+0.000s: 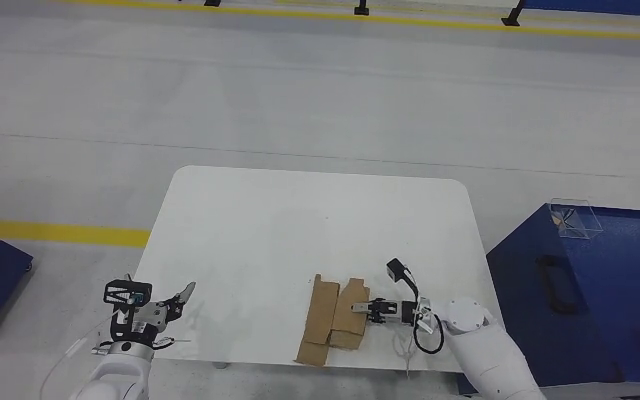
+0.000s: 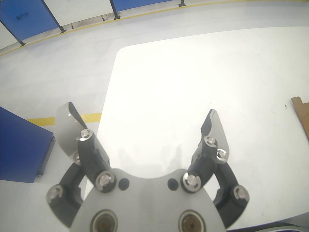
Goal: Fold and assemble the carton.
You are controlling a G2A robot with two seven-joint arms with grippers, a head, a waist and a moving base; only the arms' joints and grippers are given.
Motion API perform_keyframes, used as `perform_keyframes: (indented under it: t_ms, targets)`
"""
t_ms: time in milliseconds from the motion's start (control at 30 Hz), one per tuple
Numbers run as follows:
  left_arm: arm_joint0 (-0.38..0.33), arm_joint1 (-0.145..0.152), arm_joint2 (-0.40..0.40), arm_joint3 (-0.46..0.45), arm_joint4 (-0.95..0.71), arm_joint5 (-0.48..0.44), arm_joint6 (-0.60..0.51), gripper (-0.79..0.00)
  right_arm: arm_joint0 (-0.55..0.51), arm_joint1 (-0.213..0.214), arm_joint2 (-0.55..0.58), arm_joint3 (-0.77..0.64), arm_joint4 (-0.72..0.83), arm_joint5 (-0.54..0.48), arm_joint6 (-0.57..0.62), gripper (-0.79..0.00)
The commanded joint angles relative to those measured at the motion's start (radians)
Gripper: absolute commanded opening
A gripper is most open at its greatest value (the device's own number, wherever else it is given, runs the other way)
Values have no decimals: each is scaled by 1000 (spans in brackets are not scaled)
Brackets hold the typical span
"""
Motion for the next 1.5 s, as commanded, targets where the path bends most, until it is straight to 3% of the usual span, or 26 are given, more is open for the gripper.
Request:
perform_keyframes:
  t_ms: [0,100,267,467,667,800,1467]
  targets:
    - [0,0,0,0,0,0,0,0,26,-2,2,-4,50,2,58,-785]
    - [0,0,0,0,0,0,0,0,82,5,34,-56,107,10,125,-785]
    - [0,0,0,0,0,0,0,0,133,36,142,-307,139,90,157,-785]
    - [0,0,0,0,0,0,0,0,120,64,247,-627,204,237,185,-785]
    - [0,0,0,0,0,0,0,0,63,78,309,-846,199,261,130,-785]
    - [0,0,0,0,0,0,0,0,36,86,337,-902,209,269,148,-785]
    - [0,0,0,0,0,0,0,0,36,86,337,-902,209,269,148,-785]
